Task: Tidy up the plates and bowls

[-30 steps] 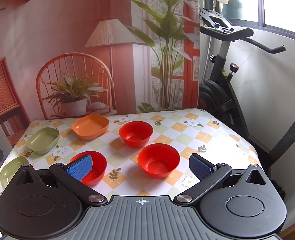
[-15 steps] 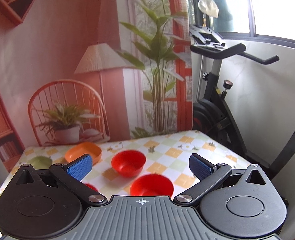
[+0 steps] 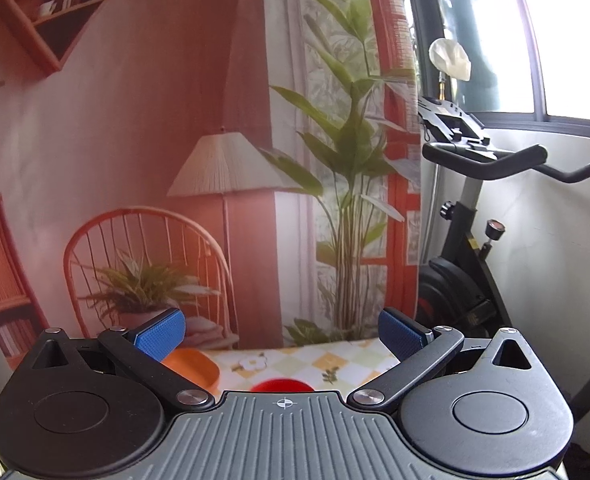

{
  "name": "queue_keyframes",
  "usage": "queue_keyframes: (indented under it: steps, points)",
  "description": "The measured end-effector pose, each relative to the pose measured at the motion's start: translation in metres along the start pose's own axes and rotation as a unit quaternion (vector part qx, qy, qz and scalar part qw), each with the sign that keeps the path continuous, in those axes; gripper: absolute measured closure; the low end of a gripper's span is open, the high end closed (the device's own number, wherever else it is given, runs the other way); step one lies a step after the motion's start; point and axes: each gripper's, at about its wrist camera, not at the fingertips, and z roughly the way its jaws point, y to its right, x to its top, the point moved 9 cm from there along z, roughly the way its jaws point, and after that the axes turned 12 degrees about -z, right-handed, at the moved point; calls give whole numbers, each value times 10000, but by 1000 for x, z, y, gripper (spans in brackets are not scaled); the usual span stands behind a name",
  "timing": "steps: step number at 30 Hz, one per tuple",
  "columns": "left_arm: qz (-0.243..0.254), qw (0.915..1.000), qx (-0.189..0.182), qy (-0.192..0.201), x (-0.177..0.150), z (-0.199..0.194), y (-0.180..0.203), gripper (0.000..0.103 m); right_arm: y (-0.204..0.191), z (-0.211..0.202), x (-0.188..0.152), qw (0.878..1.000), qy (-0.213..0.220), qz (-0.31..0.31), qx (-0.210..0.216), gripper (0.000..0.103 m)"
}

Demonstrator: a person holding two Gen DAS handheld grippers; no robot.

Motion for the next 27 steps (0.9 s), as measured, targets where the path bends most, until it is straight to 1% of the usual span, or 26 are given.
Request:
queue_keyframes:
  steps: [4,7,11,13,16,19,22,27]
  points:
    - [34,9995,-162,253,17,11,10,7,0,19,7,9999,165,35,0,1]
    - [-18,9992,-313,246,17,25,15,7,-3,37,-2,9999,143,39,62,1]
    - [-52,9993,-348,-159,-5,52,16,7,-13,59,-31,9998,-70,79,182,3]
    - [-46,9984,-337,-441,-21,68,15,11,-18,68,-46,9996,-183,76,200,7]
    - [-9,9959,-362,-831,-44,87,11,15,-27,81,-69,9986,-427,161,280,10]
    - [-31,9943,-292,-1025,-59,102,0,16,-40,91,-83,9973,-598,145,413,12]
    - [-131,9929,-278,-1149,-68,113,-11,17,-47,97,-90,9971,-630,64,425,13]
    - [-250,9900,-472,-1308,-81,125,-14,17,-55,107,-102,9953,-808,131,513,16]
